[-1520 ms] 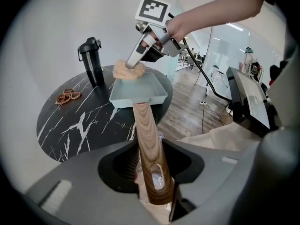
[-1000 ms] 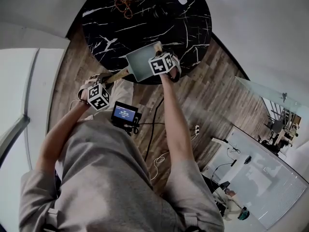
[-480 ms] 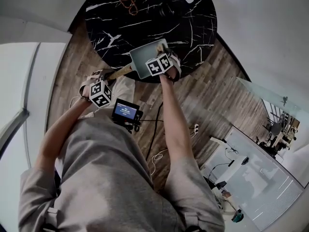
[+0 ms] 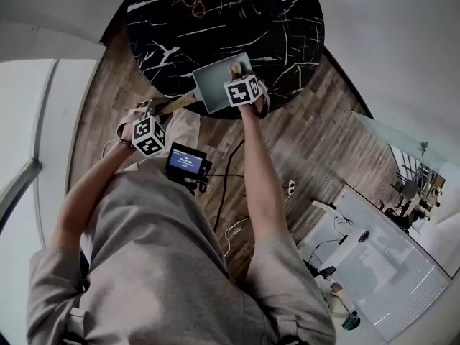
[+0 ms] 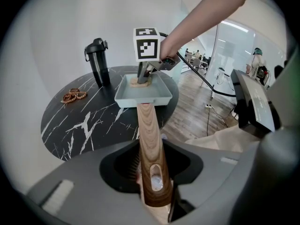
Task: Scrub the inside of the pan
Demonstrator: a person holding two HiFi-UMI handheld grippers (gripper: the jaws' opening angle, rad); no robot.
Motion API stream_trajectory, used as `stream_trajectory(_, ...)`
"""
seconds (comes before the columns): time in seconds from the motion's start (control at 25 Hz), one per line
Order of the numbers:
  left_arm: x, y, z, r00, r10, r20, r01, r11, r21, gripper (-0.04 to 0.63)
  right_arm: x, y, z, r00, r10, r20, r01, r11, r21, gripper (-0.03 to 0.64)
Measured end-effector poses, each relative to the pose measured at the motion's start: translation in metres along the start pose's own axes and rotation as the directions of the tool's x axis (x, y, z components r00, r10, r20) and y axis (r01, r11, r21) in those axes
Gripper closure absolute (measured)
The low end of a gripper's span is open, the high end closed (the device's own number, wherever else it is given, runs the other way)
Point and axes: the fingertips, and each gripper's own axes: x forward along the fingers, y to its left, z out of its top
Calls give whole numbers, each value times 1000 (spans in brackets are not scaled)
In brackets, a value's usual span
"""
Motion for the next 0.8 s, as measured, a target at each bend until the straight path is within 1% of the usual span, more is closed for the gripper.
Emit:
stream_trajectory(0.12,-1,-1,1,1000,3,-2,-3,1000,6,465,-3,11,0,1000,-2,2,2,998,-61,541)
stream_trajectory(0.28,-1,0,1,1000,5,-3,-5,1000,11,465,-6,29,4,999,38,1,-37,996,-78,541)
stream_trajectory(0.64,1,0,-1,1000,-1,-7,1,1000,17,465,-12,72,11,990,142,11,-142,989,-42,540)
stream_trajectory(0.8,2,0,-1,1000,2,-12,-1,1000,23,465,-16,93,16,978,203,40,-203,979,10,540)
